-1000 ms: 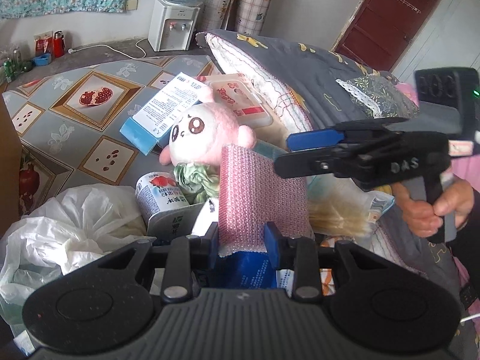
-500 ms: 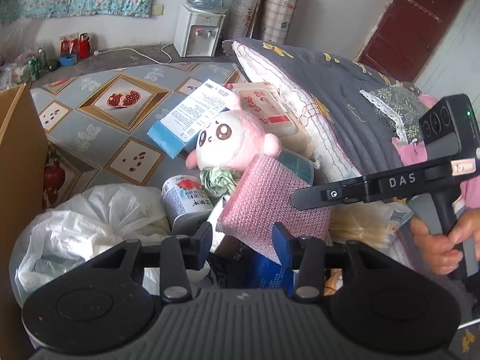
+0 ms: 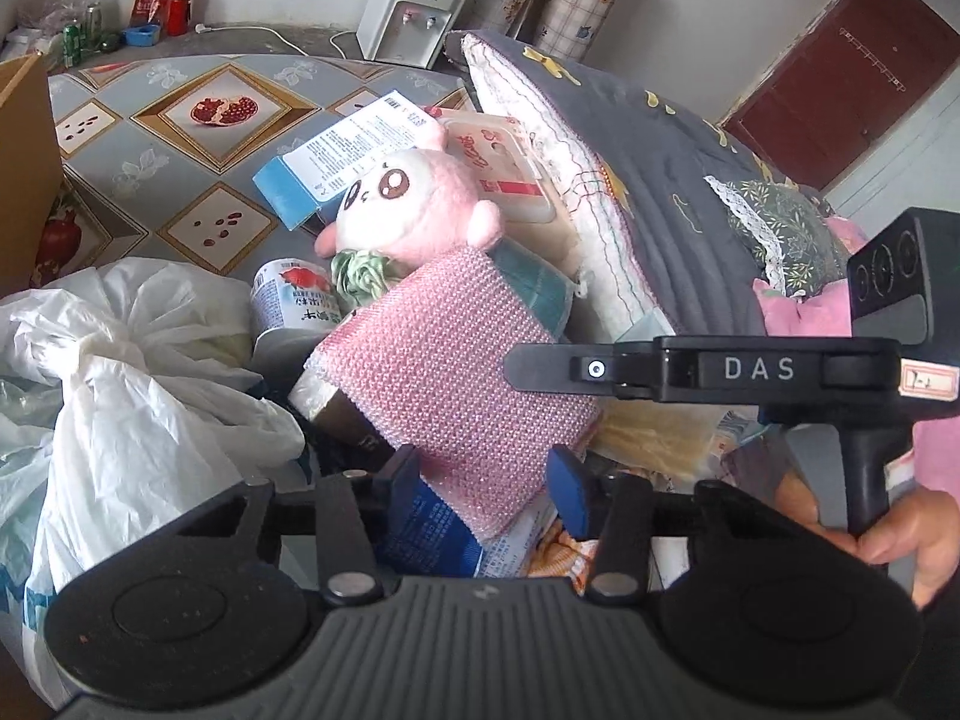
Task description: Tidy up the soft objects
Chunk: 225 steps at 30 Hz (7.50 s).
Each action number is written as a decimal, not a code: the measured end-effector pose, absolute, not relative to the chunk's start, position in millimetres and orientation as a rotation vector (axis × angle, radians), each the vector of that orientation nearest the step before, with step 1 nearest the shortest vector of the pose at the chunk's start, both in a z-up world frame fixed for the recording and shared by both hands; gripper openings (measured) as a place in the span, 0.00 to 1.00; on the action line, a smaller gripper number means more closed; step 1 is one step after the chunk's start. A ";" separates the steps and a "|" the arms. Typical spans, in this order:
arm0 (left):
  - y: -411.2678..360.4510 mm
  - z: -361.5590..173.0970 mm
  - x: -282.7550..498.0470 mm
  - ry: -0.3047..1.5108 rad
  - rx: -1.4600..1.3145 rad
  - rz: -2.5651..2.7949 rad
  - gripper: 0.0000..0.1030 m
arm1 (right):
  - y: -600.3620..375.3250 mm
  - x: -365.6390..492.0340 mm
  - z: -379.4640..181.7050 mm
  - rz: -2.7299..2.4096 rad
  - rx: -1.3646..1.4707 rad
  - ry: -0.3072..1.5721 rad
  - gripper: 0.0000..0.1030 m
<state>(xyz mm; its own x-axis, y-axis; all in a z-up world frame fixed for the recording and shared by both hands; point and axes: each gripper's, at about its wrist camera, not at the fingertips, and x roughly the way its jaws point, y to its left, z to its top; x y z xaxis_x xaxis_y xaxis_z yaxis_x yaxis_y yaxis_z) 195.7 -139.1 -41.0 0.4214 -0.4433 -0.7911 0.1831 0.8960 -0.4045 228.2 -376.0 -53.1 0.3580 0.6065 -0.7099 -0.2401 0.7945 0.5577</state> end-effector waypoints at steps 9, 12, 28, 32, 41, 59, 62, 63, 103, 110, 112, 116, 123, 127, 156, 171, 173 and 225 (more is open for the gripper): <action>-99.7 20.6 154.0 0.866 -0.257 -0.448 0.46 | -319.6 195.0 7.4 0.665 0.372 1.000 0.26; -76.8 25.5 146.9 0.830 -0.258 -0.388 0.46 | -292.6 195.9 21.9 0.688 0.354 0.966 0.24; -38.2 -14.3 155.9 0.935 -0.303 -0.394 0.46 | -297.8 212.6 -25.7 0.573 0.403 1.027 0.29; -57.5 -26.9 163.5 0.984 -0.290 -0.426 0.46 | -311.8 217.0 -44.6 0.570 0.422 1.051 0.28; -76.7 -44.2 182.1 1.047 -0.249 -0.407 0.49 | -348.2 228.3 -92.9 0.626 0.669 1.094 0.26; -81.9 -24.7 180.6 0.996 -0.267 -0.427 0.64 | -364.8 215.6 -86.6 0.656 0.768 1.049 0.28; -76.6 -5.8 170.7 0.956 -0.280 -0.439 0.64 | -359.9 206.0 -63.9 0.667 0.749 1.014 0.28; -72.9 1.3 167.0 0.937 -0.283 -0.439 0.64 | -357.7 203.1 -54.2 0.673 0.740 1.001 0.28; 208.6 -76.3 318.8 1.266 -0.375 -0.033 0.57 | -78.4 323.7 -25.9 0.800 0.466 1.058 0.28; 214.9 -68.4 319.6 1.259 -0.375 -0.004 0.57 | -101.7 315.6 -21.0 0.808 0.490 1.044 0.28; 217.9 -63.5 318.2 1.243 -0.372 0.019 0.61 | -103.8 314.1 -20.0 0.815 0.494 1.038 0.28; 233.9 -71.6 320.2 1.285 -0.498 0.124 0.63 | -104.8 312.9 -20.1 0.823 0.504 1.035 0.28; 254.2 -93.3 337.5 1.304 -0.742 0.204 0.63 | -107.0 311.1 -17.3 0.823 0.505 1.026 0.29; 244.6 -90.2 348.4 1.277 -0.704 0.211 0.63 | -111.9 311.3 -16.2 0.812 0.502 1.020 0.29; 181.0 -69.8 376.3 1.205 -0.316 -0.059 0.69 | -134.6 300.9 -12.3 0.775 0.495 1.011 0.30; 191.1 -82.8 373.0 1.204 -0.546 0.045 0.39 | -147.5 294.7 -13.8 0.766 0.512 1.001 0.31; 187.2 -83.6 375.2 1.184 -0.531 0.044 0.40 | -150.9 294.3 -13.9 0.757 0.510 0.997 0.31; -172.8 -58.4 129.6 0.882 0.109 -0.499 0.58 | -408.1 156.6 -85.8 0.270 0.578 1.035 0.51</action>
